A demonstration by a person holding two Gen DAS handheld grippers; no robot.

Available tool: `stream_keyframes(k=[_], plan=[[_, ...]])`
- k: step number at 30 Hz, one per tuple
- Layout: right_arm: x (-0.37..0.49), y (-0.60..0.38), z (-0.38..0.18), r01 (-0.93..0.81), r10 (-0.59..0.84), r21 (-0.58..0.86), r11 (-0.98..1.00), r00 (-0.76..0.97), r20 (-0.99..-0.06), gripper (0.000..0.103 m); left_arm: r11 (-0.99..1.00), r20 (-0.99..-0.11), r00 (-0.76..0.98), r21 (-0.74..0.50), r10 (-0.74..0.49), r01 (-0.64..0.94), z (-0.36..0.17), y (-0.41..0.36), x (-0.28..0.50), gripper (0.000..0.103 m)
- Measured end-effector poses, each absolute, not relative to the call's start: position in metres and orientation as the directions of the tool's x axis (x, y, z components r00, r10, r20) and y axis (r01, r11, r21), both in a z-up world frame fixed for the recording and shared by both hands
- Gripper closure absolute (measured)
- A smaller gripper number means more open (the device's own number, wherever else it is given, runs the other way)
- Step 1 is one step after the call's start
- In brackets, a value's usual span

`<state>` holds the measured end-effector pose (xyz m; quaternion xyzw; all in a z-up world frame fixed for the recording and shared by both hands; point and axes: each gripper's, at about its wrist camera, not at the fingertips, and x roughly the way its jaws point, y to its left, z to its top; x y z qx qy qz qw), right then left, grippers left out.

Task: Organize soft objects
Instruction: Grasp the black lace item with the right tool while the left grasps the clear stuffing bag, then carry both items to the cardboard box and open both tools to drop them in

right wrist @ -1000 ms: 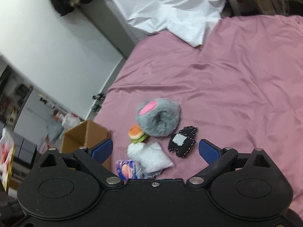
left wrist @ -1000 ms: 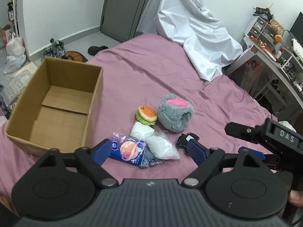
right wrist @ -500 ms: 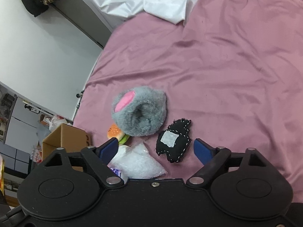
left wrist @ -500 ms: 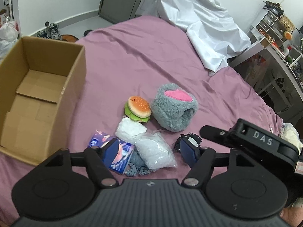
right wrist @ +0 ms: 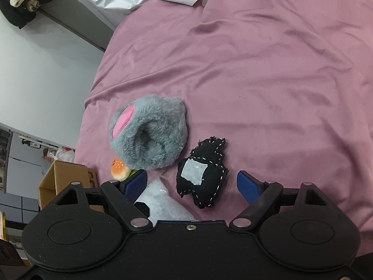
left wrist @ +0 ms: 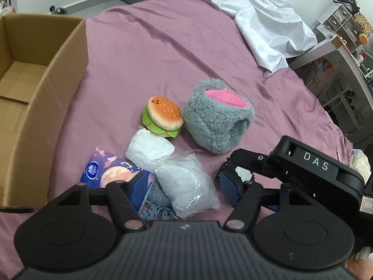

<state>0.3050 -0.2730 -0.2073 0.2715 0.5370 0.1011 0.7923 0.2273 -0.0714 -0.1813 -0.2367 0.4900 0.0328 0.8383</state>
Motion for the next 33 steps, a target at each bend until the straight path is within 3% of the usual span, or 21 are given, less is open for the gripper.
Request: stream_keyframes(k=[3, 8, 10, 12, 14, 15, 33], plan=[[0.305, -0.272, -0.208, 0.127, 0.462, 0.549, 0.826, 0.405, -0.789, 0.019, 0.867, -0.839, 0.508, -0.389, -0.194, -0.311, -0.188, -0.069, 0.23, 0.053], [0.307, -0.272, -0.212, 0.131, 0.463, 0.553, 0.823, 0.409, -0.786, 0.024, 0.863, -0.839, 0.507, -0.392, -0.195, -0.317, -0.191, -0.067, 0.231, 0.061], [0.308, -0.271, -0.213, 0.131, 0.462, 0.552, 0.823, 0.41, -0.786, 0.033, 0.864, -0.837, 0.511, -0.394, -0.196, -0.313, -0.189, -0.068, 0.23, 0.064], [0.309, -0.271, -0.214, 0.131, 0.466, 0.552, 0.823, 0.4, -0.789, 0.062, 0.864, -0.835, 0.514, -0.394, -0.195, -0.312, -0.187, -0.068, 0.228, 0.067], [0.309, -0.271, -0.216, 0.139, 0.477, 0.56, 0.817, 0.384, -0.791, 0.079, 0.865, -0.833, 0.518, -0.394, -0.194, -0.31, -0.184, -0.069, 0.227, 0.069], [0.308, -0.272, -0.216, 0.138, 0.485, 0.568, 0.812, 0.382, -0.787, 0.082, 0.865, -0.831, 0.52, -0.396, -0.196, -0.308, -0.181, -0.069, 0.226, 0.07], [0.284, -0.268, -0.164, -0.016, 0.509, 0.586, 0.81, 0.516, -0.689, 0.085, 0.874, -0.765, 0.624, -0.404, -0.161, -0.27, -0.12, -0.06, 0.191, 0.074]])
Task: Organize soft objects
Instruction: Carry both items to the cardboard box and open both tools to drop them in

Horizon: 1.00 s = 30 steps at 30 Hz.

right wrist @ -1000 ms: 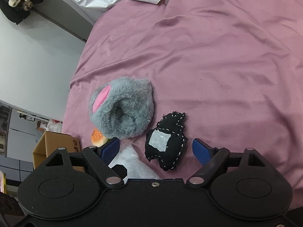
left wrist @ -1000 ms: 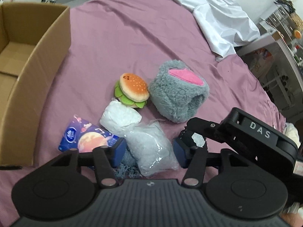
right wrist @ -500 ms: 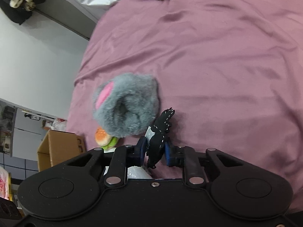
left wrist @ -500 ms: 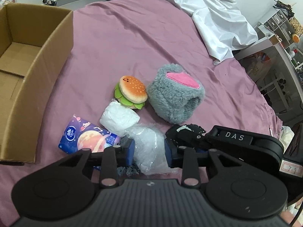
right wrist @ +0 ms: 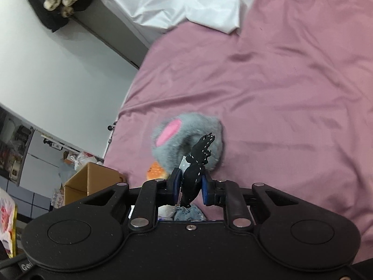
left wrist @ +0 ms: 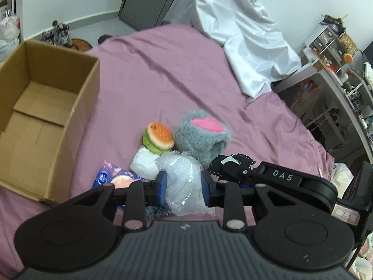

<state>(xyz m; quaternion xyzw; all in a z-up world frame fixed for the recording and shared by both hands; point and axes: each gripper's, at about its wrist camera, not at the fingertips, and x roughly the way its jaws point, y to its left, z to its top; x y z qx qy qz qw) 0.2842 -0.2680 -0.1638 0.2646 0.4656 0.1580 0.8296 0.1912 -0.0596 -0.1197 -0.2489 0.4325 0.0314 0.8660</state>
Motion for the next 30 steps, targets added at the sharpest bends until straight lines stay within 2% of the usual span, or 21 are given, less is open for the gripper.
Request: stream_keyframes(k=[16, 30], plan=[[0.256, -0.234, -0.124, -0.111, 0.504, 0.541, 0.833, 0.554, -0.662, 0.084, 0.862, -0.71, 0.694, -0.42, -0.116, -0.286, -0.081, -0.024, 0.162, 0.074], [0.244, -0.182, -0.102, -0.233, 0.536, 0.503, 0.832, 0.567, -0.626, 0.085, 0.846, -0.664, 0.745, -0.43, -0.06, -0.315, -0.069, 0.033, 0.146, 0.074]])
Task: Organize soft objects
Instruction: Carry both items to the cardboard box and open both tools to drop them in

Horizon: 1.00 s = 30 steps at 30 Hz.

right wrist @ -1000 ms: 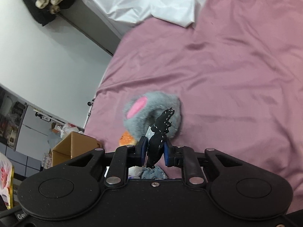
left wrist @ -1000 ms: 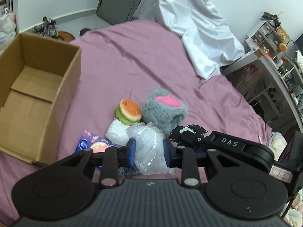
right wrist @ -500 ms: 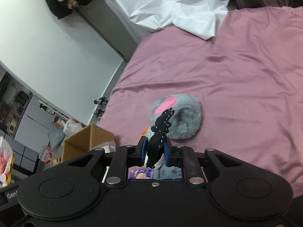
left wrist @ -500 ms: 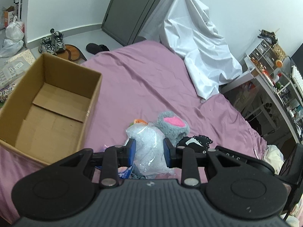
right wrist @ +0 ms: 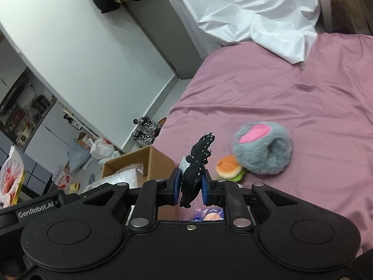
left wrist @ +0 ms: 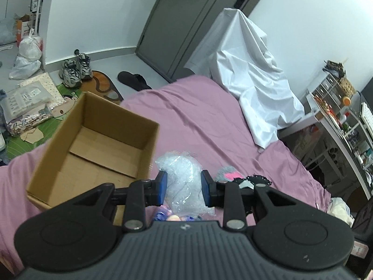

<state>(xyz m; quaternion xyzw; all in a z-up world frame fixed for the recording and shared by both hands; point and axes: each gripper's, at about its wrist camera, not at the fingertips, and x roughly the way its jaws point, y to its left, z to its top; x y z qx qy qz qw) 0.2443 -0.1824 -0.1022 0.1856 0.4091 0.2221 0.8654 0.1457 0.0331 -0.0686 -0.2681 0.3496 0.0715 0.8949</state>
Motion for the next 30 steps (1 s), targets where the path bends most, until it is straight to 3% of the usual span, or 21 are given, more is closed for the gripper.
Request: stream_keyframes(k=[30], plan=[[0.24, -0.077, -0.084, -0.385, 0.574, 0.426, 0.819, 0.572, -0.586, 0.085, 0.745, -0.635, 0.773, -0.518, -0.005, -0.42, -0.107, 0.148, 0.159, 0.074]])
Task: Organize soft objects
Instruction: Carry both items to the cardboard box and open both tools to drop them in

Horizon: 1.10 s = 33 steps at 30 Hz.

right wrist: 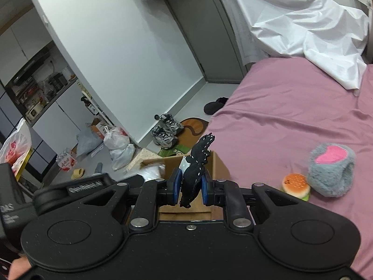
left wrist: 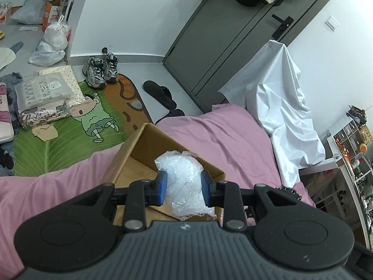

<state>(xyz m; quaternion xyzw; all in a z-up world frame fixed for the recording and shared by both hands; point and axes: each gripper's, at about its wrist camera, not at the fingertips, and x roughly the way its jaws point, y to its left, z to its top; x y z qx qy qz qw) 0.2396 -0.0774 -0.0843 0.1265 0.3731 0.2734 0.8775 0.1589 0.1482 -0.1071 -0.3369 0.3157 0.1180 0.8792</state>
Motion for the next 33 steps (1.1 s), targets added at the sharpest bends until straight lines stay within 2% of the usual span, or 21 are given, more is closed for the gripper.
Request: stream_keyframes(k=[16, 24, 29, 32, 33], plan=[[0.255, -0.033, -0.104, -0.442, 0.591, 0.397, 0.804, 0.53, -0.608, 0.085, 0.716, -0.649, 0.761, -0.535, -0.01, -0.448, -0.136, 0.167, 0.17, 0.073], [0.259, -0.029, -0.115, -0.423, 0.58, 0.401, 0.812, 0.516, -0.63, 0.085, 0.693, -0.613, 0.79, -0.573, -0.008, -0.437, -0.133, 0.173, 0.169, 0.066], [0.259, -0.028, -0.115, -0.413, 0.574, 0.402, 0.817, 0.516, -0.636, 0.084, 0.692, -0.603, 0.798, -0.576, 0.0, -0.435, -0.13, 0.174, 0.167, 0.066], [0.259, -0.027, -0.112, -0.423, 0.586, 0.41, 0.808, 0.515, -0.625, 0.076, 0.691, -0.602, 0.798, -0.572, 0.011, -0.441, -0.128, 0.174, 0.165, 0.065], [0.26, -0.026, -0.112, -0.425, 0.59, 0.413, 0.806, 0.511, -0.625, 0.066, 0.691, -0.603, 0.798, -0.57, 0.015, -0.444, -0.127, 0.174, 0.164, 0.064]])
